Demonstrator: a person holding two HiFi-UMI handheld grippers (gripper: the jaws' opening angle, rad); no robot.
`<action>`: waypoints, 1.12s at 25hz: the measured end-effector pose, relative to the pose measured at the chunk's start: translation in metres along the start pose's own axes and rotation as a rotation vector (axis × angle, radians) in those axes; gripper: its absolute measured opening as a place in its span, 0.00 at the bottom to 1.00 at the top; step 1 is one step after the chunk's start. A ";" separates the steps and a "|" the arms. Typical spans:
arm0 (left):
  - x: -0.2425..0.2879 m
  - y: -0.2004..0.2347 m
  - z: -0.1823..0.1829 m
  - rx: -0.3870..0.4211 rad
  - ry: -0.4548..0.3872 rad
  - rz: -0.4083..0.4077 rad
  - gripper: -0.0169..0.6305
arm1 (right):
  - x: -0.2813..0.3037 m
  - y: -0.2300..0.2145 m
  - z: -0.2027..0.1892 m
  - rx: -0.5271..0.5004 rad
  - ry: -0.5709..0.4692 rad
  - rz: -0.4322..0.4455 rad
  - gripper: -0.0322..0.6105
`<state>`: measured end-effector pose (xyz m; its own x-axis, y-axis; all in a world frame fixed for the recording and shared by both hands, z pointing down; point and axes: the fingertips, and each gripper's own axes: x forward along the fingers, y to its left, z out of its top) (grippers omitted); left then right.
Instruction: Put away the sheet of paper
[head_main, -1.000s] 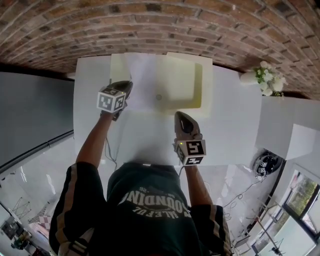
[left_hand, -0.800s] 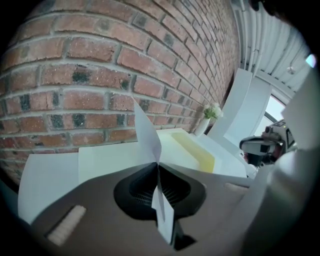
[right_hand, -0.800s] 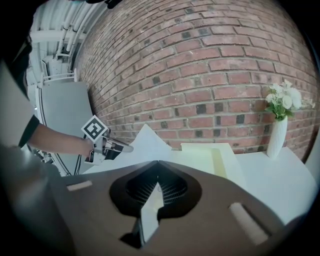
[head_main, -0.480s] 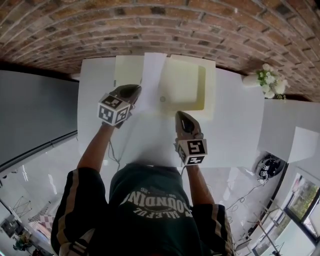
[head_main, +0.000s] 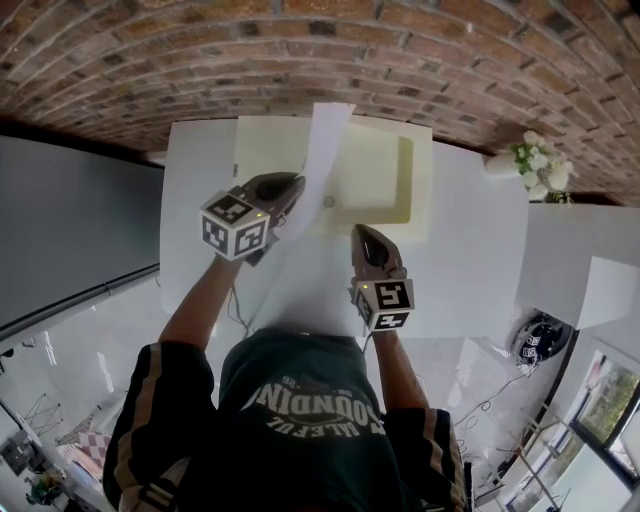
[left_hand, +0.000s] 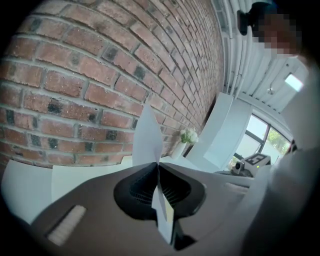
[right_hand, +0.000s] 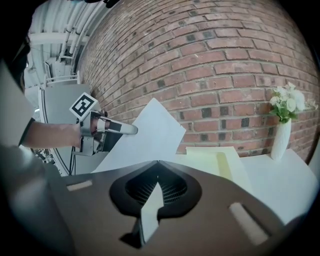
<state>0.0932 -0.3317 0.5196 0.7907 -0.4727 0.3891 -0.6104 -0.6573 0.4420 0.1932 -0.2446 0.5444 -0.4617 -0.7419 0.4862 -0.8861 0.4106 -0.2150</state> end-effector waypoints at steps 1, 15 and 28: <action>-0.001 -0.002 0.005 -0.010 -0.012 -0.008 0.04 | 0.000 0.001 0.000 0.001 -0.001 -0.001 0.05; 0.030 0.046 -0.023 -0.231 0.004 0.039 0.04 | -0.006 -0.007 -0.007 0.019 0.008 -0.028 0.05; 0.044 0.092 -0.084 -0.282 0.143 0.156 0.04 | -0.008 -0.017 -0.012 0.026 0.024 -0.042 0.05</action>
<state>0.0684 -0.3638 0.6451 0.6847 -0.4543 0.5699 -0.7279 -0.3865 0.5664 0.2123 -0.2397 0.5544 -0.4229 -0.7455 0.5151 -0.9058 0.3646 -0.2159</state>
